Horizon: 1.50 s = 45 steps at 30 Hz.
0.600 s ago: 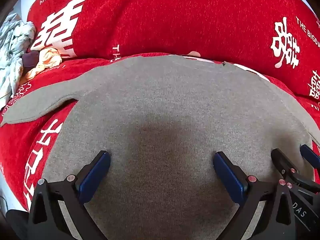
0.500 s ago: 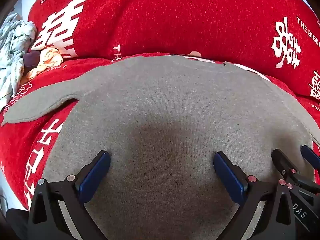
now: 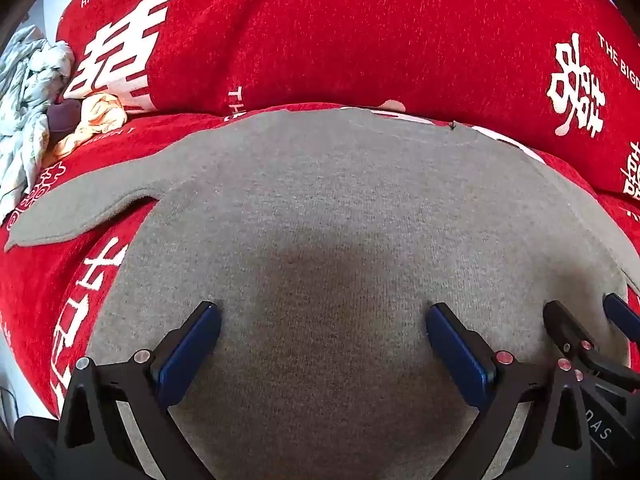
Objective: Fold small clothes
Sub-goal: 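Position both grippers over the grey sweater body, then move the right gripper to the sweater sleeve nearest it and grasp the cuff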
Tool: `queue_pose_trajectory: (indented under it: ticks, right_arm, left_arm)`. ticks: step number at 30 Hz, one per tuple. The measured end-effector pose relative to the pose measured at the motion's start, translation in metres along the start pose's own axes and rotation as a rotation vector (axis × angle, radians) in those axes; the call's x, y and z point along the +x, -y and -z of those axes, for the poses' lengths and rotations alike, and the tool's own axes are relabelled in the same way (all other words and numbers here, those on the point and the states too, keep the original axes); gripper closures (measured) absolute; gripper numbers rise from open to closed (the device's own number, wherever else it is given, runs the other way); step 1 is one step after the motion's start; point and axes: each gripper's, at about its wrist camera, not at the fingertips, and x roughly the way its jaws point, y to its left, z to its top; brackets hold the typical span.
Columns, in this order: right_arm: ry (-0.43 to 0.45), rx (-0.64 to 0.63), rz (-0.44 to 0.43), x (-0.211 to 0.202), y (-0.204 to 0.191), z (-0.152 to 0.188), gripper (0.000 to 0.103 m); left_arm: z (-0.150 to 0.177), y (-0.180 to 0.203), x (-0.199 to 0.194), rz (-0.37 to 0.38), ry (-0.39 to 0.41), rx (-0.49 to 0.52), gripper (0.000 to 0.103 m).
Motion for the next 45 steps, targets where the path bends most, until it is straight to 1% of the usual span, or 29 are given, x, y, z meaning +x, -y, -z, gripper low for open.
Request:
queue_pose_trajectory:
  ticks: [3, 6, 10, 13, 17, 23, 33, 38, 40, 45]
  right_arm:
    - [-0.021, -0.023, 0.001, 0.000, -0.001, -0.003, 0.011]
    - [-0.051, -0.030, -0.009, -0.002, 0.000, -0.009, 0.011]
    - [-0.037, -0.048, -0.038, -0.011, 0.001, -0.012, 0.011]
    - [-0.025, -0.059, -0.035, -0.018, 0.004, -0.016, 0.011]
    - [-0.011, -0.050, -0.029, -0.027, 0.015, -0.021, 0.011]
    - [-0.001, 0.017, -0.026, -0.034, 0.047, -0.028, 0.011]
    - [0.020, 0.121, 0.030, -0.040, 0.109, -0.036, 0.011]
    - [0.021, 0.171, 0.060, -0.041, 0.140, -0.035, 0.011]
    - [0.021, 0.184, 0.071, -0.043, 0.149, -0.033, 0.011]
    - [0.021, 0.217, 0.096, -0.045, 0.173, -0.027, 0.011]
  left_arm:
    - [0.000, 0.000, -0.001, 0.000, -0.005, 0.001, 0.000]
    - [-0.005, 0.001, -0.001, -0.003, -0.035, 0.020, 0.000]
    - [-0.007, 0.007, -0.007, -0.018, -0.030, 0.043, 0.000]
    - [-0.006, 0.014, -0.010, -0.025, -0.026, 0.065, 0.000]
    - [-0.009, 0.024, -0.017, -0.014, -0.014, 0.080, 0.000]
    - [-0.019, 0.044, -0.025, -0.003, 0.007, 0.120, 0.000]
    - [-0.038, 0.097, -0.030, 0.007, 0.008, 0.184, 0.000]
    - [-0.041, 0.118, -0.031, 0.020, -0.004, 0.209, 0.000]
    - [-0.042, 0.134, -0.031, 0.017, -0.003, 0.225, 0.000]
    - [-0.040, 0.154, -0.033, 0.023, -0.005, 0.258, 0.000]
